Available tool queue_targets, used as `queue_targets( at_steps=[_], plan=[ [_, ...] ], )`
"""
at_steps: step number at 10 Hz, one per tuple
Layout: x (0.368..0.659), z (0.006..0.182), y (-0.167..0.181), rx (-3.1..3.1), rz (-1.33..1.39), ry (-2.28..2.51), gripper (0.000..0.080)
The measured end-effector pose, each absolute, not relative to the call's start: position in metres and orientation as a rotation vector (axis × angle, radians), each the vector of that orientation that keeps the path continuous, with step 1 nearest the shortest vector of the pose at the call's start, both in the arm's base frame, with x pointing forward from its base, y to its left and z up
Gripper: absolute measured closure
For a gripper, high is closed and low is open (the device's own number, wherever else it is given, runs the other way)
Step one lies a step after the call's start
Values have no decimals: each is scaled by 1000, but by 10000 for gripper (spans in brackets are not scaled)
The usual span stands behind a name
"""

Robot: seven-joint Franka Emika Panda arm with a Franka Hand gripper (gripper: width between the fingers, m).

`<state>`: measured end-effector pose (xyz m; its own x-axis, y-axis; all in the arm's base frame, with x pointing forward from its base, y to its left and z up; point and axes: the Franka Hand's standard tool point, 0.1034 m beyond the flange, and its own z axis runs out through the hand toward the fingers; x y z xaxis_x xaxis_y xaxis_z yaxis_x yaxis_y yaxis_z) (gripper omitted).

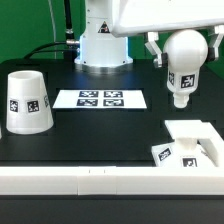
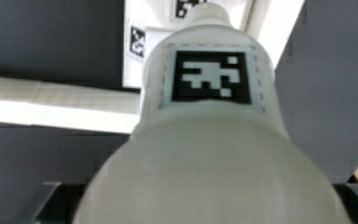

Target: Assemble lamp

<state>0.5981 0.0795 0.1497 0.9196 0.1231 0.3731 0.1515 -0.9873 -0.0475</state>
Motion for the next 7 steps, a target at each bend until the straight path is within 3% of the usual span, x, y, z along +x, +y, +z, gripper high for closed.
queue_targets(
  at_steps=[4,7],
  plan=[
    [617,154,81,-2999,-648,-449,223],
    [615,152,81,-2999,-644,-443,223]
  ],
)
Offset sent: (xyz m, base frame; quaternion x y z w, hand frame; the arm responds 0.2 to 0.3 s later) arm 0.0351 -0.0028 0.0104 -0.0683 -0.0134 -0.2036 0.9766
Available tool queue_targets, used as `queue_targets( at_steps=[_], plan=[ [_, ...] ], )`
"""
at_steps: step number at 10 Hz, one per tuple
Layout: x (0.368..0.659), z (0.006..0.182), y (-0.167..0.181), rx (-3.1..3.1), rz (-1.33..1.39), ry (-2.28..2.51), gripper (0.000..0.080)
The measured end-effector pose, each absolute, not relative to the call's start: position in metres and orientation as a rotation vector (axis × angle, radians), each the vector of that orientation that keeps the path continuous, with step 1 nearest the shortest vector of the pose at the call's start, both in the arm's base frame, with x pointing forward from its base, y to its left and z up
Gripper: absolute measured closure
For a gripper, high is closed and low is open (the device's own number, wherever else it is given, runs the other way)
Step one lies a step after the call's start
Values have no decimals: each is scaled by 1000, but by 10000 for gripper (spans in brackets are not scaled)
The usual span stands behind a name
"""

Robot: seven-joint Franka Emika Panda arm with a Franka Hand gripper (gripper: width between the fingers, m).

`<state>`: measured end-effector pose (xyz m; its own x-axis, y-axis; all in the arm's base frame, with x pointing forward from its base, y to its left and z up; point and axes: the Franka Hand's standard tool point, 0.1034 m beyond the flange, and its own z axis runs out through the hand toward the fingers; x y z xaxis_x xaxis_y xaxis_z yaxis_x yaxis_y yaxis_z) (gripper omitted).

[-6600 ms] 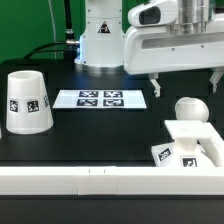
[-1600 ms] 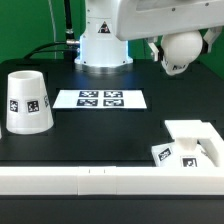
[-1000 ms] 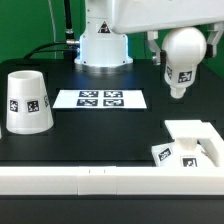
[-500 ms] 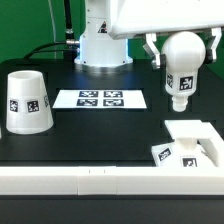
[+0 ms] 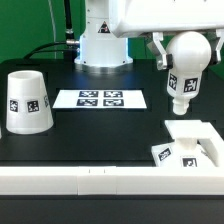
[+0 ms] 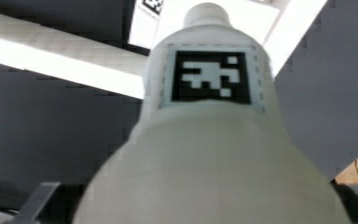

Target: Assemble lamp

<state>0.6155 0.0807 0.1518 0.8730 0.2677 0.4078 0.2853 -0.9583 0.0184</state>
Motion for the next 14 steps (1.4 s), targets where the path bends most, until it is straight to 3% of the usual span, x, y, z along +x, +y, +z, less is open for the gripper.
queue_targets(
  at_steps=[6,14],
  plan=[
    [624,146,86,-2975,-773,-574,223],
    [627,136,89,-2974,-754,-575,223]
  ],
)
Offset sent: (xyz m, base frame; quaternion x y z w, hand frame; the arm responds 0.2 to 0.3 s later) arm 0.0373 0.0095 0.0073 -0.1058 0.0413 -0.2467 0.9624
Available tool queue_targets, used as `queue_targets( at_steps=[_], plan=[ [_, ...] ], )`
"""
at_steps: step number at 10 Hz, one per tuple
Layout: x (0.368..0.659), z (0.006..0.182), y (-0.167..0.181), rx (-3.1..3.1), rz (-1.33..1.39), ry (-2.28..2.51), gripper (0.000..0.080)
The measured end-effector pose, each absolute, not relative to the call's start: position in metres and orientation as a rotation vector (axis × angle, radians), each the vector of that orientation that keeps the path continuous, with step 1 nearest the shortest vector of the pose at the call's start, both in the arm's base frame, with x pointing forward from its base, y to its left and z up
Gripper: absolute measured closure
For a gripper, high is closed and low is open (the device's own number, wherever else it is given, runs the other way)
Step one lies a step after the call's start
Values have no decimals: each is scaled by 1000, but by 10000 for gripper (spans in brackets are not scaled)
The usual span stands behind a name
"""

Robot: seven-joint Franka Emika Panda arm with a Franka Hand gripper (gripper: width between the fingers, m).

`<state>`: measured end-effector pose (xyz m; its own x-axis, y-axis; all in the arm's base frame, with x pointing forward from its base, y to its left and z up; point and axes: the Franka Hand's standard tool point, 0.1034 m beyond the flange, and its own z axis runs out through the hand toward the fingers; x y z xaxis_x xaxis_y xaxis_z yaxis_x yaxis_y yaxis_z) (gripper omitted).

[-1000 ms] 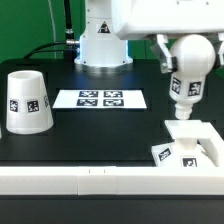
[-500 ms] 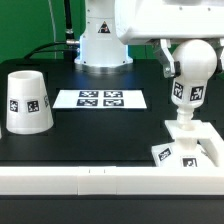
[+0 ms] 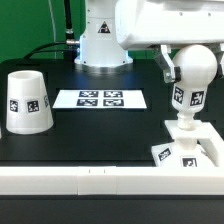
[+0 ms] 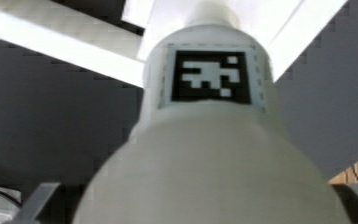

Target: Assemble lamp

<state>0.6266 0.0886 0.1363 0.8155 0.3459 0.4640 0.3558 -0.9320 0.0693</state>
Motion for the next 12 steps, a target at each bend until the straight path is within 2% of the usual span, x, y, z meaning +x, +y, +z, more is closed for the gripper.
queue_targets(
  at_steps=[8,12],
  plan=[
    [634,139,95,-2962,-781,-580,223],
    [628,130,96,-2962,-776,-582,223]
  ],
)
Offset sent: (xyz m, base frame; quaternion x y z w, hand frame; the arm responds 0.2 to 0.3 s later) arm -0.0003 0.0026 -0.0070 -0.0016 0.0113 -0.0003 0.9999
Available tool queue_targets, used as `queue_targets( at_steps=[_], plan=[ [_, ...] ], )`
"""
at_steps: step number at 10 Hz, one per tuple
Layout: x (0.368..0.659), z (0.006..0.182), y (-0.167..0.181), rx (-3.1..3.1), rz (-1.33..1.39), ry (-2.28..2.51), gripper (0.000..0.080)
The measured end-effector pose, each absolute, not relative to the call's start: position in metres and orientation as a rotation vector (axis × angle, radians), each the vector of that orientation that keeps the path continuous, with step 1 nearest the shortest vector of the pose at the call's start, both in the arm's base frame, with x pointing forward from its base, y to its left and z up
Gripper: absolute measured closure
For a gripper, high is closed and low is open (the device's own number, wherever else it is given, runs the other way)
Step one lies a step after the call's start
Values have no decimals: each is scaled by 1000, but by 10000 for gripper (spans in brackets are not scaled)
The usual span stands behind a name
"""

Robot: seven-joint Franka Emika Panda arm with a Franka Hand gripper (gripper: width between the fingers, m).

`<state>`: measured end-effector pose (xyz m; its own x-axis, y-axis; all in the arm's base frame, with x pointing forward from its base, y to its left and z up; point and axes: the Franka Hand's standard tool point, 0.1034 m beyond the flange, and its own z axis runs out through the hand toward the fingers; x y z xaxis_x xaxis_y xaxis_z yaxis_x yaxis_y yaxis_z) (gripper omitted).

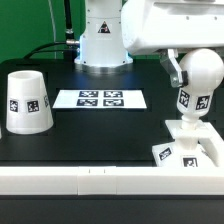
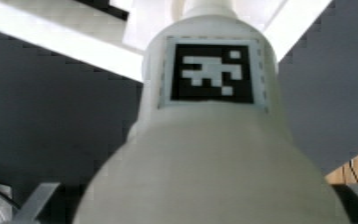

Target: Assemble lamp

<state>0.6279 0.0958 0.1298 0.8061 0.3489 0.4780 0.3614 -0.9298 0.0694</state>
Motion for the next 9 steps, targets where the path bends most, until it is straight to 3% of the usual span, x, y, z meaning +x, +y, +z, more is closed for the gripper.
queue_targets(
  at_steps=[4,9],
  plan=[
    [621,120,95,-2961,-778,-582,223],
    [610,119,95,-2915,-986,-566,223]
  ],
)
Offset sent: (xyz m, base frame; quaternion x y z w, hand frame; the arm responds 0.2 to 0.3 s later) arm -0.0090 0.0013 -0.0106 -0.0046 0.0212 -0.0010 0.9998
